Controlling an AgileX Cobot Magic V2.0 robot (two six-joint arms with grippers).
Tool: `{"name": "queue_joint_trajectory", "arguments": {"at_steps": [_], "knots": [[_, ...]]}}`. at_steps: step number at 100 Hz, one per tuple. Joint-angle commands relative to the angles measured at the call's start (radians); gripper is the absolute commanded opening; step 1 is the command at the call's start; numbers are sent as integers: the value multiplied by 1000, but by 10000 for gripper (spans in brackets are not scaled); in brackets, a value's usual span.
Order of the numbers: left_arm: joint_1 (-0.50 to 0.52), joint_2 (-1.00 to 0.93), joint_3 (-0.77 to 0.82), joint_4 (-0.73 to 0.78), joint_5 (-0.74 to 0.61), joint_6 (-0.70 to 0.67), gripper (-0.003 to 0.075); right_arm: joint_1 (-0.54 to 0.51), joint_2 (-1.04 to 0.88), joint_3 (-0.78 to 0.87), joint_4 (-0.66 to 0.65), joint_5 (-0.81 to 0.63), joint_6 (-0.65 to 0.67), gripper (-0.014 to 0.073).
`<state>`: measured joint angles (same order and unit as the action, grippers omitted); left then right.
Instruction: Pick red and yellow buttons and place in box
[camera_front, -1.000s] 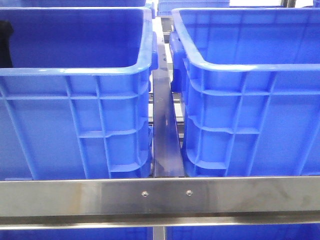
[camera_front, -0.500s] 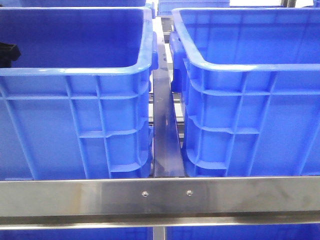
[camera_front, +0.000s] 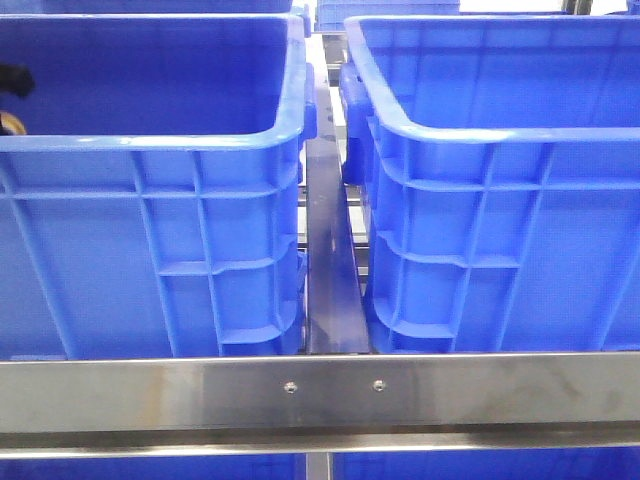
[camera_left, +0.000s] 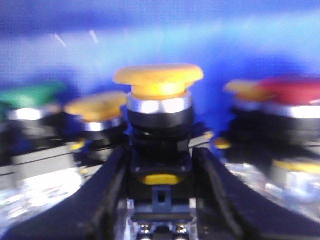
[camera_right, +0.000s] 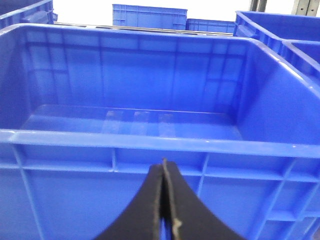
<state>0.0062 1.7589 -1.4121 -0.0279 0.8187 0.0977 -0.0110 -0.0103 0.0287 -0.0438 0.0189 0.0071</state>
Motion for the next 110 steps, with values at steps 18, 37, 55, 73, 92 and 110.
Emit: {"name": "queue_joint_trajectory", "arguments": {"at_steps": [18, 37, 55, 73, 92, 110], "knots": [[-53, -195, -33, -35, -28, 90, 40, -7, -24, -16, -8, -77, 3, -63], [-197, -288, -33, -116, -23, 235, 40, -7, -24, -16, -8, -77, 3, -63], [-365, -332, -33, -156, 18, 285, 40, -7, -24, -16, -8, -77, 3, -63], [-525, -334, -33, -170, 26, 285, 40, -7, -24, -16, -8, -76, 1, -63], [-653, -324, -33, -179, 11, 285, 40, -7, -24, -16, -8, -76, 1, -63], [-729, -302, -33, -182, -8, 285, 40, -7, -24, -16, -8, -77, 1, -63]]}}
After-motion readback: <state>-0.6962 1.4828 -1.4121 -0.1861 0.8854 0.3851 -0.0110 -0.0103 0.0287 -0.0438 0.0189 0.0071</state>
